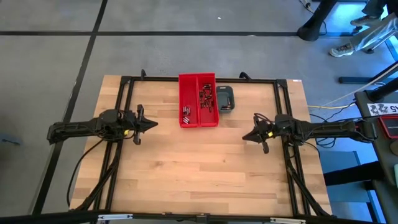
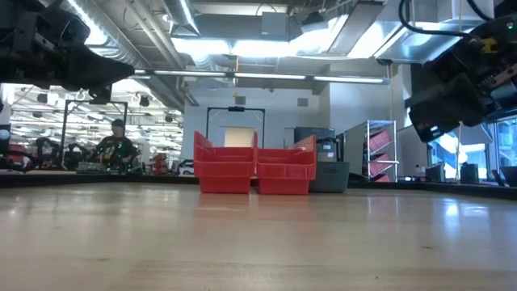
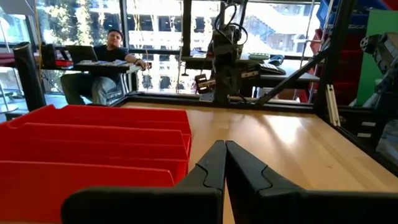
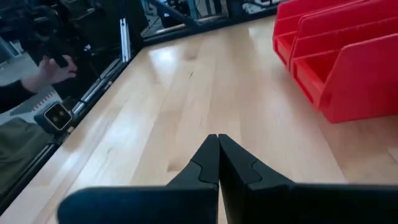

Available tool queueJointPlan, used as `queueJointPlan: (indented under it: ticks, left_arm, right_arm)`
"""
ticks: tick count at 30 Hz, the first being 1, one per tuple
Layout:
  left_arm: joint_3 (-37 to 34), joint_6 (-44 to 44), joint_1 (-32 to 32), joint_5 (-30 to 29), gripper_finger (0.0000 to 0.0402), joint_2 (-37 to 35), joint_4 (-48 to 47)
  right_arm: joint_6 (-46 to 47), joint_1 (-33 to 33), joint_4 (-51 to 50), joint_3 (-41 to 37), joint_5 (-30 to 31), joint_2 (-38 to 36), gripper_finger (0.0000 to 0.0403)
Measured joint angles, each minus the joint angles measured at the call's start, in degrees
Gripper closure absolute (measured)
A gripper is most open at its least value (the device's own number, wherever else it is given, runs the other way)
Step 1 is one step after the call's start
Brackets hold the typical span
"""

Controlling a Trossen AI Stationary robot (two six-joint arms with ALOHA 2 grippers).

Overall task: Sort batteries
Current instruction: Return to Home Position

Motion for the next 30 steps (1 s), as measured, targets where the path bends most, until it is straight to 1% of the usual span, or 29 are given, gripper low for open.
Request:
queueJointPlan:
  ticks: [5, 9, 11, 25, 28, 30]
  left_arm:
    - [0.0, 0.1, 0.0, 0.0, 0.04, 0.0, 0.0]
    - [0.0, 0.0, 0.0, 0.0, 0.04, 0.0, 0.0]
    - [0.0, 0.0, 0.0, 0.0, 0.04, 0.0, -0.1]
    - [0.0, 0.0, 0.0, 0.0, 0.04, 0.0, -0.1]
    - [0.0, 0.0, 0.0, 0.0, 0.04, 0.0, -0.1]
    - [0.0, 0.0, 0.0, 0.0, 0.04, 0.0, -0.1]
  right_arm:
    - [-0.1, 0.0, -0.6, 0.0, 0.5, 0.0, 0.0402]
    - [-0.2, 0.0, -2.3, 0.0, 6.8, 0.0, 0.0402]
    - [-0.2, 0.0, -2.8, 0.0, 8.9, 0.0, 0.0402]
    - [-0.2, 0.3, -5.0, 0.4, 10.0, -0.1, 0.0402]
    - [-3.2, 0.4, -3.4, 0.5, 12.2, -1.8, 0.0402]
    - [-3.0, 0.4, -0.5, 0.5, 14.3, -2.8, 0.0402]
